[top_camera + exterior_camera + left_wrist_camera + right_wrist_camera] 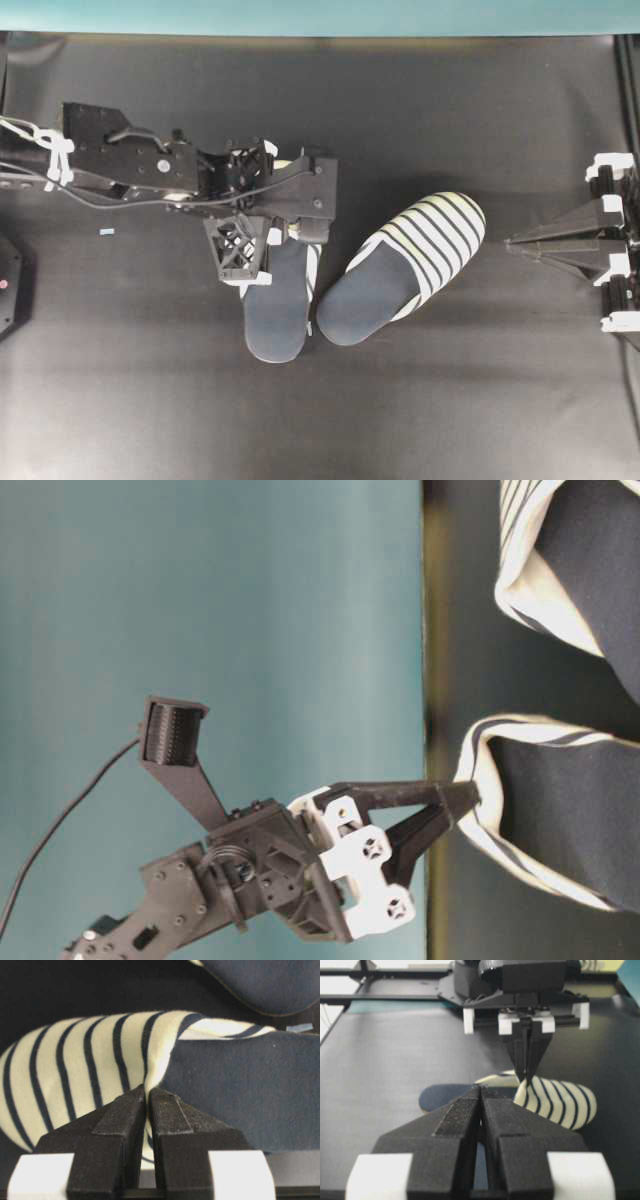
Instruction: Arrange the slippers with the left arm.
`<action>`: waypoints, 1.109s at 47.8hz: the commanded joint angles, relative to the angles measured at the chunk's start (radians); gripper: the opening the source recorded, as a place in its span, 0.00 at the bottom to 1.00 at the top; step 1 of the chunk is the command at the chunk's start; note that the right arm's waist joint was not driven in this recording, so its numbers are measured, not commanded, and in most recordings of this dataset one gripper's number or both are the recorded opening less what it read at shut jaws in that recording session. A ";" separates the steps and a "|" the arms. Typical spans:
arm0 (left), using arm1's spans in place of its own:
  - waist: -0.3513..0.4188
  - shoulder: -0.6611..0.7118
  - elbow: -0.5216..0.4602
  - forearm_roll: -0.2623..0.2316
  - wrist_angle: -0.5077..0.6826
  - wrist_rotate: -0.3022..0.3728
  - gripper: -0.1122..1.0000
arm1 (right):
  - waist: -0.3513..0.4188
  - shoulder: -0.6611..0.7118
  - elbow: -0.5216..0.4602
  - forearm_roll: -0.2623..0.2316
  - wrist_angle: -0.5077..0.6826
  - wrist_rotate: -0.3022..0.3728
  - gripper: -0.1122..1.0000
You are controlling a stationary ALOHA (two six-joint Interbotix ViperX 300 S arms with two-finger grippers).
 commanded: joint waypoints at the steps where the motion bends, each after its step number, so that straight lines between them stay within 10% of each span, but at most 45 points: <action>1: 0.000 0.000 -0.002 0.003 -0.031 -0.005 0.12 | 0.000 0.005 -0.006 0.002 -0.005 0.005 0.10; 22: 0.009 0.035 -0.005 0.003 -0.012 -0.011 0.14 | 0.000 0.005 -0.002 0.002 -0.006 0.005 0.10; 37: 0.002 0.026 -0.029 0.003 -0.009 0.023 0.84 | -0.002 0.005 0.003 0.002 -0.006 0.006 0.10; 53: -0.080 0.104 -0.156 0.002 -0.229 0.468 0.85 | -0.002 0.005 0.003 0.002 -0.017 0.005 0.10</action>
